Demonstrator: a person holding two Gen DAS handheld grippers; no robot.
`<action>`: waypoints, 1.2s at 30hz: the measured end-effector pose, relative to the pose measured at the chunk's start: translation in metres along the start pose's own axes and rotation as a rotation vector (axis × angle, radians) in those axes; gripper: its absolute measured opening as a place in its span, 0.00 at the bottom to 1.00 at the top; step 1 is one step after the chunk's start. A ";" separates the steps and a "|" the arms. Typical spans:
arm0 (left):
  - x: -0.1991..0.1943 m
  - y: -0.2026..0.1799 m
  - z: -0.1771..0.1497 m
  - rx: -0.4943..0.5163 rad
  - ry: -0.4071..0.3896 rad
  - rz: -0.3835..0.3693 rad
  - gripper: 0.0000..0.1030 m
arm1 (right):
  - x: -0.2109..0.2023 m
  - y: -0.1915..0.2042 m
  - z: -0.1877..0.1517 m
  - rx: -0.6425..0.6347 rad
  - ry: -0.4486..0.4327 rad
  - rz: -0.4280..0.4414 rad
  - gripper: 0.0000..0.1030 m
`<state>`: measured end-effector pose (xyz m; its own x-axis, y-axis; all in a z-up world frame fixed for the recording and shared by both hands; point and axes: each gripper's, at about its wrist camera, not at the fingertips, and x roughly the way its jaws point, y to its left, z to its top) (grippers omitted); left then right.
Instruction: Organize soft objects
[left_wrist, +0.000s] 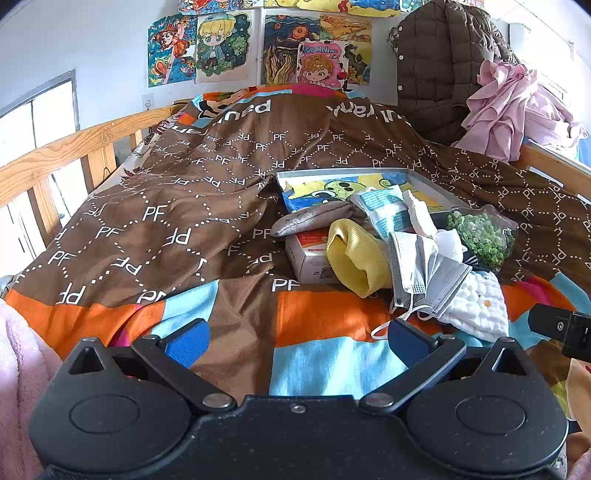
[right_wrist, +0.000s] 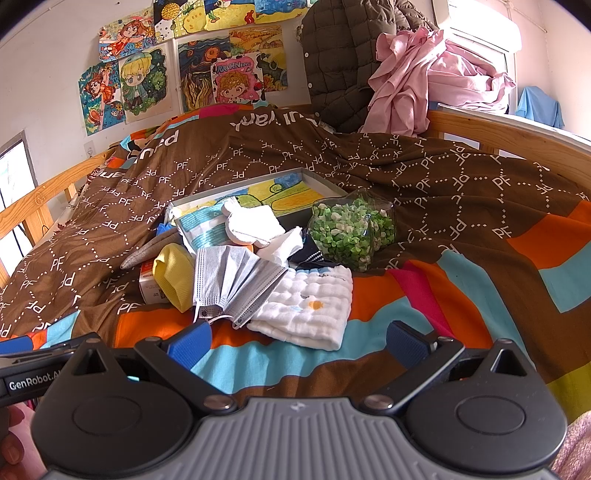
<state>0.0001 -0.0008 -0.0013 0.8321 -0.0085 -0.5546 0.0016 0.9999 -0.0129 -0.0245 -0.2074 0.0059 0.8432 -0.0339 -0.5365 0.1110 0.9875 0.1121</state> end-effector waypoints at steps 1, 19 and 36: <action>0.000 0.000 0.000 0.000 0.000 0.000 0.99 | 0.000 0.000 0.000 0.000 0.000 0.000 1.00; 0.012 0.009 0.029 0.001 0.037 -0.102 0.99 | 0.027 -0.027 0.024 0.078 0.030 0.086 1.00; 0.105 -0.024 0.077 0.064 0.153 -0.352 0.99 | 0.089 -0.029 0.049 -0.347 -0.005 0.131 1.00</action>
<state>0.1304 -0.0251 0.0047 0.6822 -0.3478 -0.6431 0.3108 0.9341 -0.1755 0.0735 -0.2464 -0.0038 0.8414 0.0959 -0.5319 -0.1819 0.9770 -0.1116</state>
